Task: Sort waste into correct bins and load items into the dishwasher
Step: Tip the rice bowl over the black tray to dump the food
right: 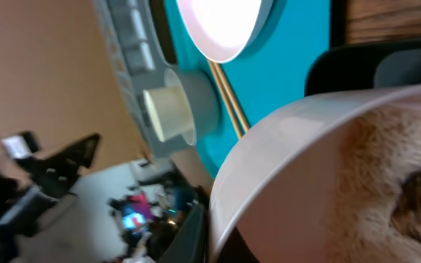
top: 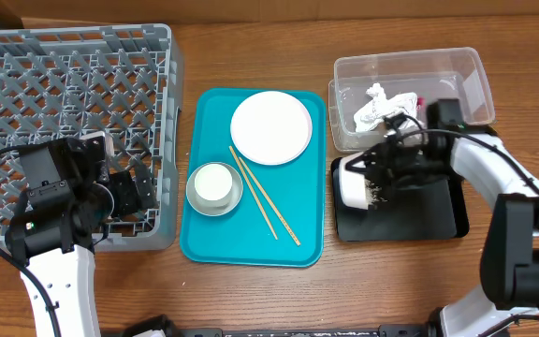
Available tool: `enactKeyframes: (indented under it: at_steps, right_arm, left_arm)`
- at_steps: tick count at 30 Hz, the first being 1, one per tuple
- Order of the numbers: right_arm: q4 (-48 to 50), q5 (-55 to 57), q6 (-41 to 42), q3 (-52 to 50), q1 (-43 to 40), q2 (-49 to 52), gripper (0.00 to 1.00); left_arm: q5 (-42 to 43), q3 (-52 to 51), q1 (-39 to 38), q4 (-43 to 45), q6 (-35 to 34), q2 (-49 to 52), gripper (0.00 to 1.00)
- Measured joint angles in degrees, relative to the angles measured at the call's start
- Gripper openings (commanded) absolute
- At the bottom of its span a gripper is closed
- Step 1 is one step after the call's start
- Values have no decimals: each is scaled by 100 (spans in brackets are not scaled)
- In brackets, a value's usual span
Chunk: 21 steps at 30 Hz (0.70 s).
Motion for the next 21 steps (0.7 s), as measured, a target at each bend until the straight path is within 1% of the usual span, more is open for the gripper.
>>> enactKeyframes:
  at_steps: [5, 13, 21]
  right_arm:
    - [103, -531, -24, -321, -444, 0, 4]
    - [164, -1753, -15, -551, -1040, 0, 4]
    - [164, -2173, 400, -551, -1250, 0, 4]
  left_arm:
    - [-2, 0, 0, 0, 0, 0, 100]
    - [-2, 0, 0, 0, 0, 0, 100]
    - [-2, 0, 0, 0, 0, 0, 100]
